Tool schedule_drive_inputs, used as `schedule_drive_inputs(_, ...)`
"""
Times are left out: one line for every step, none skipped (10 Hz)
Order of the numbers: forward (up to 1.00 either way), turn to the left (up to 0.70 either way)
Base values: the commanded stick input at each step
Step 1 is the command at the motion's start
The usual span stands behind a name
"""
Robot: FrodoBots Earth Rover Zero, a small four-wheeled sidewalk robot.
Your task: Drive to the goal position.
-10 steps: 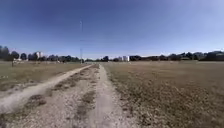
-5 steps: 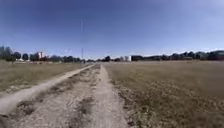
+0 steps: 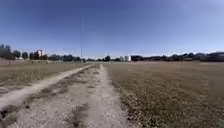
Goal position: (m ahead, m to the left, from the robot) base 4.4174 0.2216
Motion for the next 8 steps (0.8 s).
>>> schedule_drive_inputs(0.70,0.00)
schedule_drive_inputs(0.70,0.00)
schedule_drive_inputs(0.70,0.00)
schedule_drive_inputs(0.70,0.00)
schedule_drive_inputs(0.70,0.00)
schedule_drive_inputs(0.70,0.00)
schedule_drive_inputs(0.70,0.00)
schedule_drive_inputs(0.70,0.00)
